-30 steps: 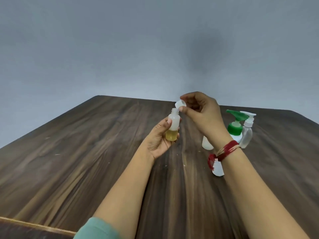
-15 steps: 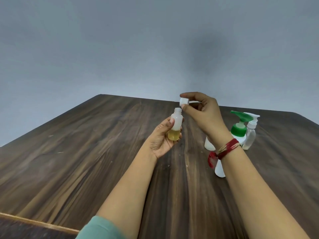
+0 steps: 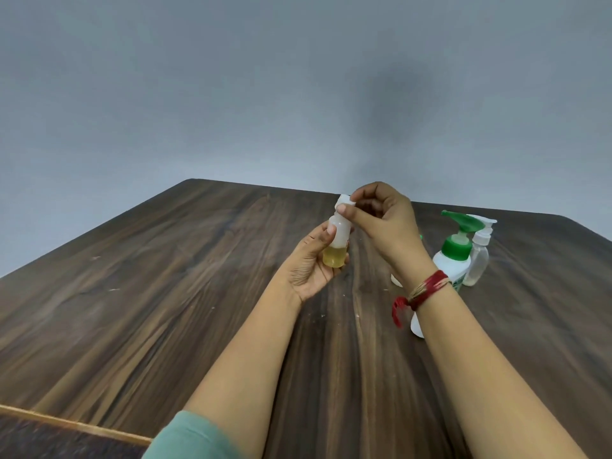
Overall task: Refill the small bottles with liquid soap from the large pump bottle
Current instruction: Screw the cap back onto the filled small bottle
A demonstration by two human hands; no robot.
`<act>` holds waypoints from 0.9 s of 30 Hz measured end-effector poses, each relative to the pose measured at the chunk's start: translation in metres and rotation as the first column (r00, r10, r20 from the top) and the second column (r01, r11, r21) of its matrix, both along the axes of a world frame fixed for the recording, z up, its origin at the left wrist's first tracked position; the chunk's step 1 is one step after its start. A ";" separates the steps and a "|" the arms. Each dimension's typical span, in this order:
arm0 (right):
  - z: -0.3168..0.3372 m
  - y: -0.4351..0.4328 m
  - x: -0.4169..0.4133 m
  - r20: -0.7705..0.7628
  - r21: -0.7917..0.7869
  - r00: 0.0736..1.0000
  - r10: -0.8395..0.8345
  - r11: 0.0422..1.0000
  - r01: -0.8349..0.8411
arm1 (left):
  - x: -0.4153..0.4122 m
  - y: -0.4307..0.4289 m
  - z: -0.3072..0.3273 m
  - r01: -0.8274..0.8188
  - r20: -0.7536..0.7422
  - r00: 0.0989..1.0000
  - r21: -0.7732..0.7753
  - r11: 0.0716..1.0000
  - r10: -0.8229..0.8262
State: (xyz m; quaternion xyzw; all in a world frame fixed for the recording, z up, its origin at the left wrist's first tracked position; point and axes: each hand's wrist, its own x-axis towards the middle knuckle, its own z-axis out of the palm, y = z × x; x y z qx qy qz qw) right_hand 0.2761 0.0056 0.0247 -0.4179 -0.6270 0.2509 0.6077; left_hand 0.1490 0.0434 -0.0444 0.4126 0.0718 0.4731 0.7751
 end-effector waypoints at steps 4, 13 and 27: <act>0.003 -0.001 0.005 0.017 0.000 1.000 0.011 1.000 -0.011 | 0.001 -0.001 0.000 0.000 -0.008 1.000 -0.027 1.000 0.000; 0.006 0.000 0.006 0.233 0.045 0.967 -0.103 0.994 0.095 | 0.005 0.000 -0.001 -0.031 -0.036 0.999 0.011 0.999 0.031; 0.016 0.008 -0.004 0.526 0.028 0.795 -0.302 0.941 0.338 | 0.009 0.005 -0.005 -0.149 -0.044 0.988 -0.011 0.989 0.149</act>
